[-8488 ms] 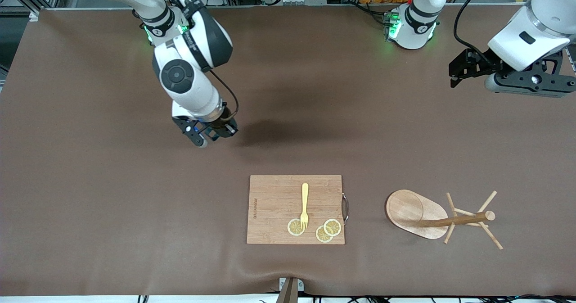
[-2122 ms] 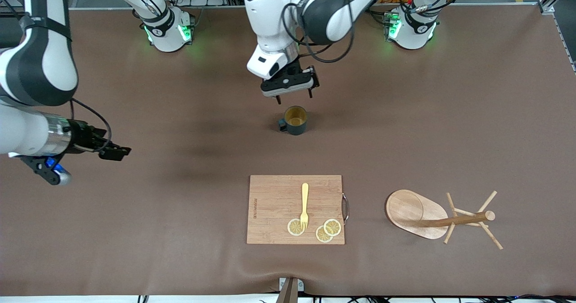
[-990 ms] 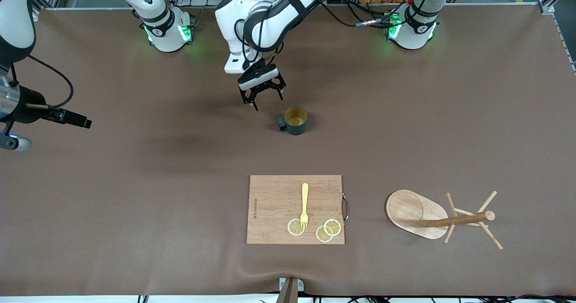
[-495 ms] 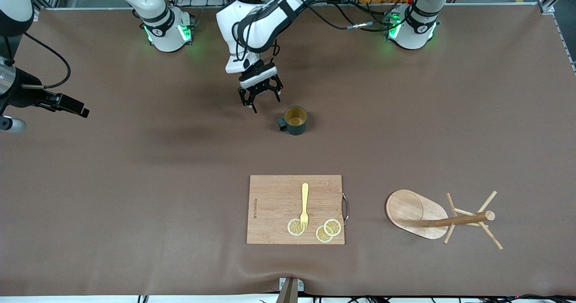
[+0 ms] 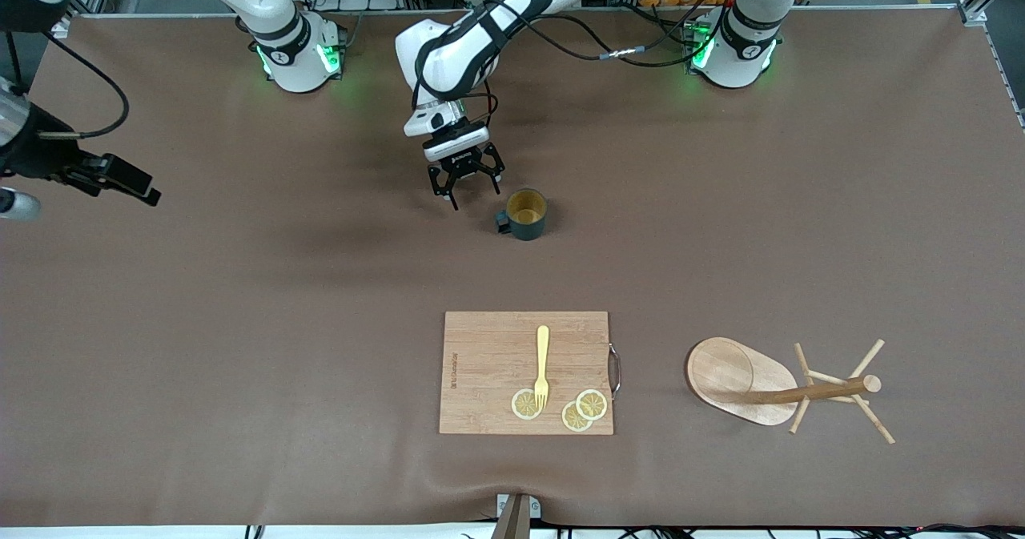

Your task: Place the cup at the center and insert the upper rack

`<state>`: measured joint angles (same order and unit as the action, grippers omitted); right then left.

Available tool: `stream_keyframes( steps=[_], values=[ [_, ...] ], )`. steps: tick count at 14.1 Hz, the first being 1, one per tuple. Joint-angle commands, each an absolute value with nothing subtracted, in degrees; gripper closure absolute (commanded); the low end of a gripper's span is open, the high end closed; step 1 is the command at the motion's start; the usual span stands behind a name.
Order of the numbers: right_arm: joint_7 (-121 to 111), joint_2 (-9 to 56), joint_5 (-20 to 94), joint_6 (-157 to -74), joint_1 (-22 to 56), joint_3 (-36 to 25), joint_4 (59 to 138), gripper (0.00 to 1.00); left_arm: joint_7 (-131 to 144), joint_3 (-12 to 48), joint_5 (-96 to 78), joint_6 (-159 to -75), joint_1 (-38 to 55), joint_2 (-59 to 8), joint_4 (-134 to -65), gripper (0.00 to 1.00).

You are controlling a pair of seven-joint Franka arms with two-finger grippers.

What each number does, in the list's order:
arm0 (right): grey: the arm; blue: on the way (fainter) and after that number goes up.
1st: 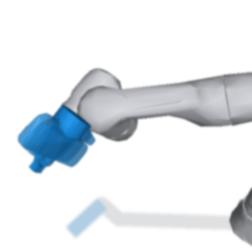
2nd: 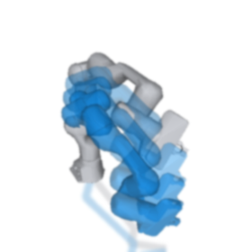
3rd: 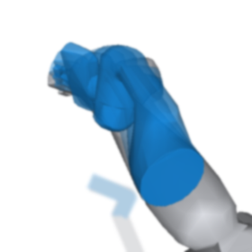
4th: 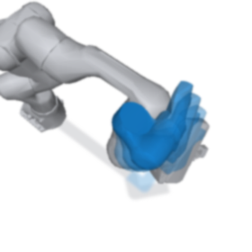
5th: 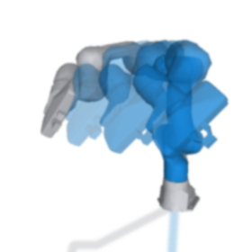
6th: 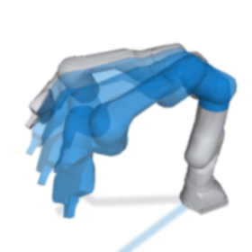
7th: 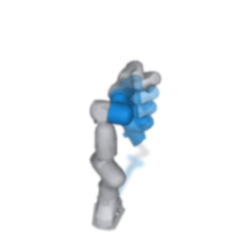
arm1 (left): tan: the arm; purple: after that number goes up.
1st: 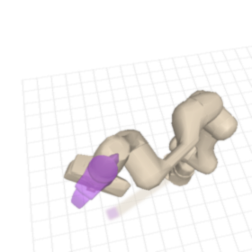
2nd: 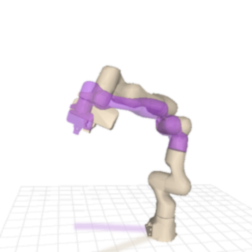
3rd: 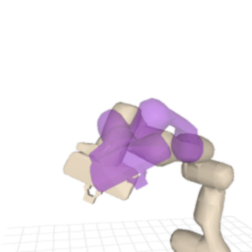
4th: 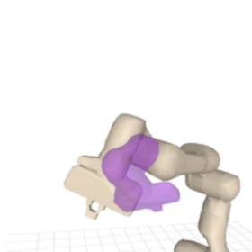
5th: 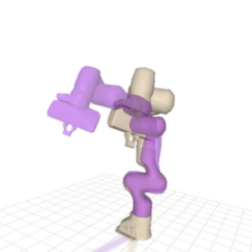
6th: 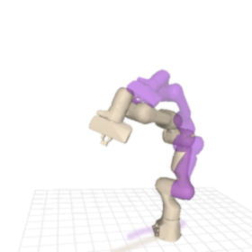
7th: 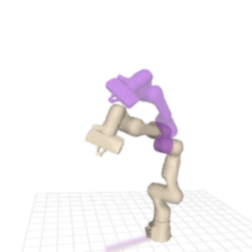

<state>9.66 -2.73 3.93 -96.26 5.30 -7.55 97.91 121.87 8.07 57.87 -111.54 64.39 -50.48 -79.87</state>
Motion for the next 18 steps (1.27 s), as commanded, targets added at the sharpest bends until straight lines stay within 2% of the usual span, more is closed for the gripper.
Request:
stream_keyframes(
  steps=[1, 6, 18],
  values=[
    [9.8, 0.1, 3.2, -92.6, 3.8, -7.6, 91.5, 0.0, 122.5, 6.9, 61.3, -111.7, 65.0, -51.9, -78.4, 0.0],
    [-7.7, -0.4, 3.3, -91.1, 1.9, -7.6, 90.3, 0.0, 122.5, 5.5, 62.1, -111.9, 65.0, -54.5, -76.7, 0.0],
    [-2.7, -1.9, -0.7, -90.7, 2.0, -7.3, 91.1, 0.0, 126.0, 5.0, 72.9, -112.2, 64.9, -57.3, -76.4, 0.0]
  ],
)
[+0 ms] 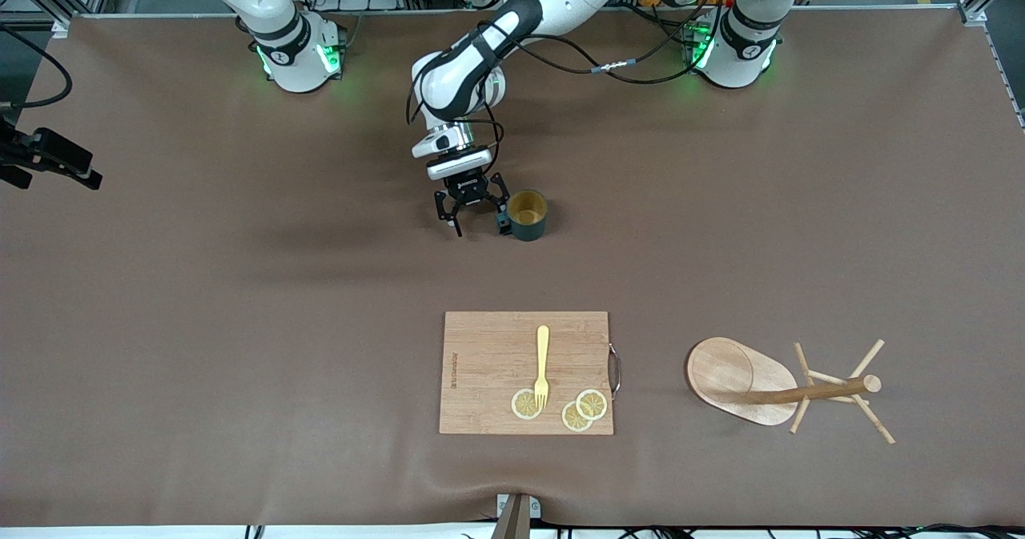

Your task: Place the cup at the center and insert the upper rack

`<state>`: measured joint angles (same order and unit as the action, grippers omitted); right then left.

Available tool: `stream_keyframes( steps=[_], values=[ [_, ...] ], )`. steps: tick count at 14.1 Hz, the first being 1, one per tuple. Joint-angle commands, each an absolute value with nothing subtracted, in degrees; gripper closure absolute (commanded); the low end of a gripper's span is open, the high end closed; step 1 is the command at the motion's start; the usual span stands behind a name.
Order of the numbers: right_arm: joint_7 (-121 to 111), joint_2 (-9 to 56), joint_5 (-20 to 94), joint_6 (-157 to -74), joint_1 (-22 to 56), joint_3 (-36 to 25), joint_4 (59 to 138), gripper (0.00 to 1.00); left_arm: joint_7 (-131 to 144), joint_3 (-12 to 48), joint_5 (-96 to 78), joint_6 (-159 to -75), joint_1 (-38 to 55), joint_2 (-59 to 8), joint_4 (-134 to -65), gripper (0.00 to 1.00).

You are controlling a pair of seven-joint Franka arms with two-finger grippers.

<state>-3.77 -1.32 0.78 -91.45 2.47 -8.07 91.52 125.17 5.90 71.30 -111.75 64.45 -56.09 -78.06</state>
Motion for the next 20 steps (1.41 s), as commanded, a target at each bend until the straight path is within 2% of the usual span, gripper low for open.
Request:
stream_keyframes(
  steps=[1, 12, 13, 14, 16, 20],
  values=[
    [-2.7, -1.9, -0.9, -90.5, 2.2, -7.3, 91.1, 0.0, 126.0, 4.3, 72.9, -112.3, 65.0, -57.4, -76.5, 0.0],
    [-2.6, -2.8, -1.4, -91.0, 2.4, -7.3, 91.1, 0.0, 126.1, 4.1, 73.0, -112.3, 64.8, -57.6, -77.2, 0.0],
    [-2.7, -2.8, -1.4, -90.9, 2.4, -7.2, 91.0, 0.0, 126.0, 4.1, 72.8, -112.2, 64.7, -57.5, -77.2, 0.05],
    [-2.6, -2.6, -1.4, -90.6, 2.4, -7.3, 90.6, 0.0, 126.1, 4.1, 72.3, -112.1, 64.6, -57.5, -77.2, 0.41],
    [-2.9, -1.3, -0.5, -90.4, 1.7, -7.5, 88.6, 0.0, 126.3, 4.1, 69.8, -112.1, 64.6, -57.4, -77.2, 1.0],
    [-2.8, -1.1, -1.5, -89.8, 3.0, -7.3, 87.8, 0.0, 127.3, 4.1, 69.0, -112.0, 64.4, -56.9, -77.2, 1.0]
  ],
)
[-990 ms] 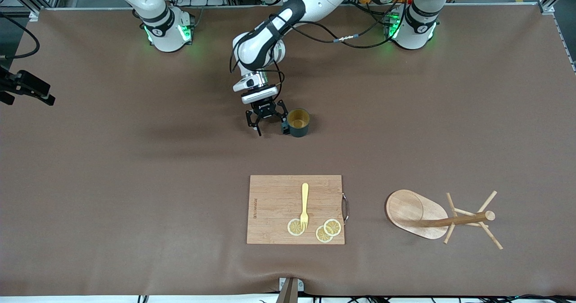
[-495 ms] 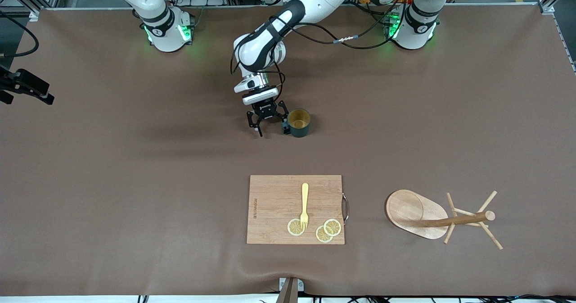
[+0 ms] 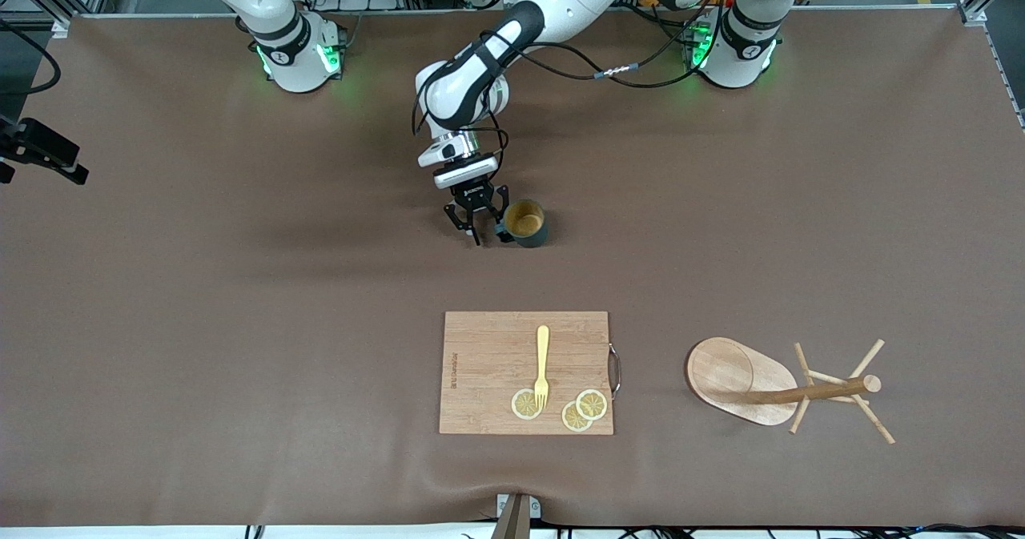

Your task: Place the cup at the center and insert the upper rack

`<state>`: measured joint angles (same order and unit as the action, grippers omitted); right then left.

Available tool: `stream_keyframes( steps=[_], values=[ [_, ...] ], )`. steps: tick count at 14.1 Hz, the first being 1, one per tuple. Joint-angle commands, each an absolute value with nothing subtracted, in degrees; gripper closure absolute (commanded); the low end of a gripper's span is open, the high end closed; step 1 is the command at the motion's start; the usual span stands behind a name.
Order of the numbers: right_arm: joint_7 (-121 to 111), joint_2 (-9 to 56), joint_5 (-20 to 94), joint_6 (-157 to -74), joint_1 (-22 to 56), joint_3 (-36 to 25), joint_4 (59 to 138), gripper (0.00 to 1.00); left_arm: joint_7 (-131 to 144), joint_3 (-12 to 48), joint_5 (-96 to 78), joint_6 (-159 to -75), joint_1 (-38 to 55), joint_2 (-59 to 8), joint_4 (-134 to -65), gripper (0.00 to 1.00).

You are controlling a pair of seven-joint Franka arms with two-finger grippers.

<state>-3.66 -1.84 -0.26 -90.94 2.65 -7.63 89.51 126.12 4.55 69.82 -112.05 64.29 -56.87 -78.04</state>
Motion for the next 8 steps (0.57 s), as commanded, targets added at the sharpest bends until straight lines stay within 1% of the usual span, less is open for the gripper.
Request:
stream_keyframes(
  steps=[1, 5, 8],
  values=[
    [-2.8, -1.1, -1.2, -89.9, 2.8, -7.3, 87.6, 0.0, 127.5, 4.1, 69.0, -111.9, 64.4, -56.8, -77.1, 1.0],
    [-3.0, -0.8, 0.2, -86.5, 3.4, -7.3, 87.0, 0.0, 127.5, 4.1, 68.8, -111.4, 64.4, -55.6, -76.8, 1.0],
    [-2.7, 0.3, 0.2, -86.4, 3.1, -7.4, 85.4, 0.0, 127.0, 4.1, 67.4, -111.3, 63.9, -53.2, -76.7, 1.0]
  ],
)
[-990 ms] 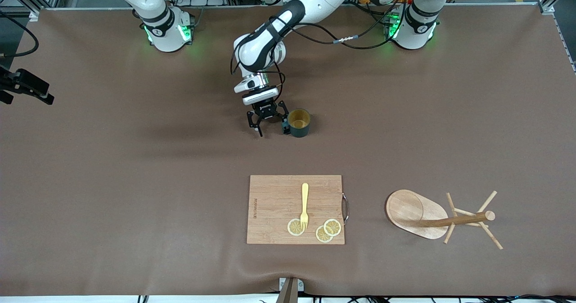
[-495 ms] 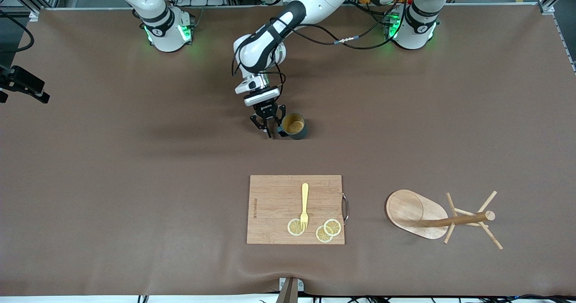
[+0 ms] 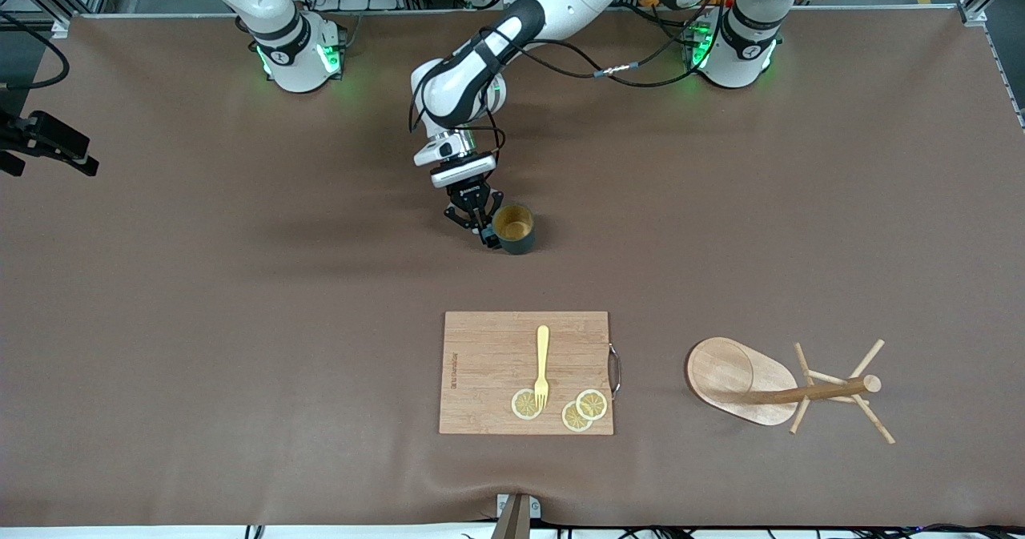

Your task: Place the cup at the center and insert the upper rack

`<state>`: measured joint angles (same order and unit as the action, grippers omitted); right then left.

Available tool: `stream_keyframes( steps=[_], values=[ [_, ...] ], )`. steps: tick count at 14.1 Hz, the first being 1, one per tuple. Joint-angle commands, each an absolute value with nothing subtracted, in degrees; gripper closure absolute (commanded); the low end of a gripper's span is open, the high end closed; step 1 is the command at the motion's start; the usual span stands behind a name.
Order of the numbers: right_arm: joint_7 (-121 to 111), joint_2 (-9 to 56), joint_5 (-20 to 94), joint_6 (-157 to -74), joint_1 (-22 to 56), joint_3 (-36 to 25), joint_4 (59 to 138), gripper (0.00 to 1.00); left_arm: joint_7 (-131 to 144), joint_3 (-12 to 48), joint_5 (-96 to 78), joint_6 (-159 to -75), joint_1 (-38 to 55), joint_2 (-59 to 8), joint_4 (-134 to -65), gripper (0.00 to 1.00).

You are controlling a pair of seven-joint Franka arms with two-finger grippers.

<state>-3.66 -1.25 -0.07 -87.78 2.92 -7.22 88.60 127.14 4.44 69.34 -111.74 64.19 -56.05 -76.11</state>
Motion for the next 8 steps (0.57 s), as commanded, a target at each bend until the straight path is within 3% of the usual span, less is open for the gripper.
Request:
stream_keyframes(
  steps=[1, 8],
  values=[
    [-2.7, 0.4, -0.8, -86.4, 3.3, -7.4, 85.0, 0.0, 126.7, 4.2, 66.9, -111.3, 63.5, -51.8, -76.7, 1.0],
    [-3.3, 0.4, -0.5, -86.0, 2.6, -7.5, 83.5, 0.0, 111.7, 4.5, 55.0, -111.4, 54.7, -41.4, -76.6, 1.0]
  ],
)
